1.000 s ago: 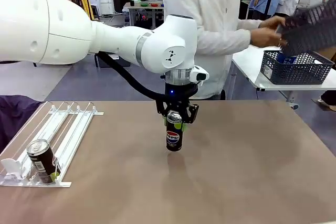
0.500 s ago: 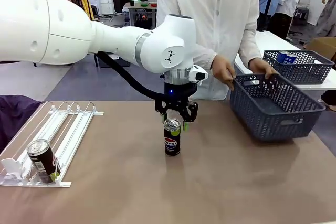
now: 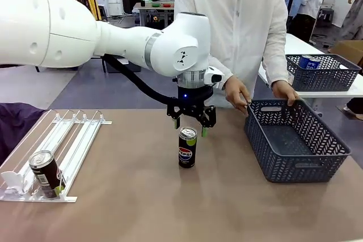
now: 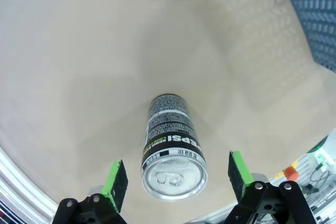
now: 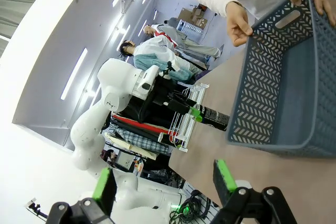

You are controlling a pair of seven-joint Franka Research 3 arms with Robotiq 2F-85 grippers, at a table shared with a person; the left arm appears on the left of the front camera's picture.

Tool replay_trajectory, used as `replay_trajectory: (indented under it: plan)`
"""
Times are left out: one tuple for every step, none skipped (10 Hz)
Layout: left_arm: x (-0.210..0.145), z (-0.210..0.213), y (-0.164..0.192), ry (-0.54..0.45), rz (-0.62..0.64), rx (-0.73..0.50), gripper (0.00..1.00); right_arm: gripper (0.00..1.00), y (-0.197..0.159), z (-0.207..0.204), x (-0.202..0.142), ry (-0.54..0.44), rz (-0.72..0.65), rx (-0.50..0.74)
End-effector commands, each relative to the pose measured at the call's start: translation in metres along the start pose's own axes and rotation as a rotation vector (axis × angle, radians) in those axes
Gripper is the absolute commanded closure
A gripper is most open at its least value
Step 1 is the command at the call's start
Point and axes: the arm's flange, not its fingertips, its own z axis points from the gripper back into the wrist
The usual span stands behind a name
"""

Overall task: Retrieve and store the cans from the dispenser.
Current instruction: Pick up one can from the Automatic Can Dispenser and place it in the middle of the table.

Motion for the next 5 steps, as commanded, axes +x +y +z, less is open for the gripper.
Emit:
replay_trajectory:
  plan:
    - [-0.035,0.031,0.015,-0.042,-0.017,-0.07,0.0,0.0,0.004,0.001,0.001,0.008,-0.002,0.004]
    - [-0.064,0.056,0.026,-0.068,-0.039,-0.082,0.0,0.0,0.004,0.001,0.001,0.008,-0.002,0.004]
    - [-0.101,0.081,0.047,-0.118,-0.044,-0.097,0.0,0.0,0.004,0.001,0.001,0.008,-0.002,0.004]
    - [-0.145,0.107,0.09,-0.187,-0.003,-0.162,0.0,0.0,0.004,0.001,0.001,0.008,-0.002,0.004]
    - [-0.184,0.127,0.141,-0.257,0.105,-0.231,0.0,0.0,0.004,0.001,0.001,0.008,-0.002,0.004]
